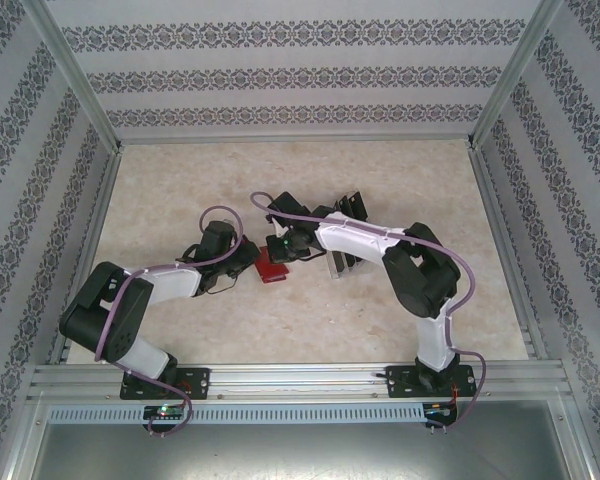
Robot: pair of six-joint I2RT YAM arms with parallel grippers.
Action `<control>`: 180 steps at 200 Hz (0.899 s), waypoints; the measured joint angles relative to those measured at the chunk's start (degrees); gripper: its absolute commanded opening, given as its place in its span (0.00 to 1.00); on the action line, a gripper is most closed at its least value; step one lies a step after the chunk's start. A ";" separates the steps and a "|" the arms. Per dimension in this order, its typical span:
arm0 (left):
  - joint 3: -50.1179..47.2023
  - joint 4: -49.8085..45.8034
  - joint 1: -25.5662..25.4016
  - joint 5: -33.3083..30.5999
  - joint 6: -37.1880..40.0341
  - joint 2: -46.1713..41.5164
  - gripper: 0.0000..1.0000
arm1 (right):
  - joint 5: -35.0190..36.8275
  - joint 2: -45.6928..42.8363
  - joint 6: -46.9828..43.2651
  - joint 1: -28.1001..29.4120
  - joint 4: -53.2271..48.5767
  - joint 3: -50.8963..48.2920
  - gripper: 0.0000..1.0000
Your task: Put the credit cards into the card holder
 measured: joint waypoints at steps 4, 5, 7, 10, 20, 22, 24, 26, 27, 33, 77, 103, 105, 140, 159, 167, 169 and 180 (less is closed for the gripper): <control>0.00 -0.02 -0.07 0.07 0.15 0.00 0.00 | 0.02 -0.46 0.00 -0.13 0.28 -0.48 0.00; 0.00 0.00 -0.09 0.11 0.13 0.00 0.00 | 0.02 -0.52 0.00 -0.17 0.33 -0.57 0.00; 0.00 0.00 -0.11 0.17 0.15 0.00 0.00 | 0.00 -0.74 0.00 -0.31 0.42 -0.83 0.00; 0.00 0.00 -0.13 0.24 0.28 -0.07 0.00 | 0.00 -1.09 0.02 -0.44 0.61 -1.22 0.00; 0.00 -0.11 -0.42 0.11 0.70 -0.35 0.00 | 0.00 -2.34 0.02 -0.72 1.20 -2.80 0.00; 0.00 -0.20 -0.42 -0.02 0.85 -0.50 0.00 | 0.02 -2.64 0.04 -0.83 1.20 -3.21 0.00; -0.02 -0.26 -0.42 -0.09 0.98 -0.59 0.00 | 0.02 -3.04 0.07 -1.01 1.31 -3.67 0.00; -0.04 -0.37 -0.42 -0.20 1.05 -0.68 0.00 | 0.00 -3.39 0.09 -1.11 1.46 -4.15 0.00; -0.04 -0.37 -0.42 -0.24 1.07 -0.72 0.00 | 0.00 -3.50 0.09 -1.14 1.46 -4.31 0.00; -0.04 -0.59 -0.42 -0.55 1.49 -1.09 0.00 | 0.00 -4.57 0.22 -1.62 1.70 -5.66 0.00; -0.04 -1.27 -0.42 -0.66 5.18 -4.00 0.00 | -0.07 -8.94 2.14 -5.27 4.87 -12.39 0.23; -0.04 -1.22 -0.42 0.00 7.78 -4.46 0.00 | -0.74 -10.49 3.63 -5.18 7.39 -15.17 0.48; -0.04 -1.20 -0.42 0.11 8.00 -4.48 0.00 | -0.79 -10.62 3.67 -5.20 7.56 -15.34 0.48; -0.04 -0.94 -0.42 2.08 9.92 -4.74 0.00 | -1.66 -11.21 5.40 -5.20 10.49 -15.93 0.48; -0.04 -0.59 -0.42 2.93 10.10 -4.83 0.00 | -2.34 -11.28 6.12 -5.20 12.02 -16.17 0.49; -0.04 -0.46 -0.42 3.13 10.10 -4.83 0.00 | -2.64 -11.28 6.32 -5.20 12.50 -16.26 0.49; -0.04 -0.46 -0.42 3.19 10.10 -4.83 0.00 | -2.73 -11.28 6.45 -5.20 12.63 -16.28 0.49; -0.04 -0.37 -0.42 3.43 10.10 -4.83 0.00 | -2.99 -11.28 6.88 -5.20 13.16 -16.39 0.49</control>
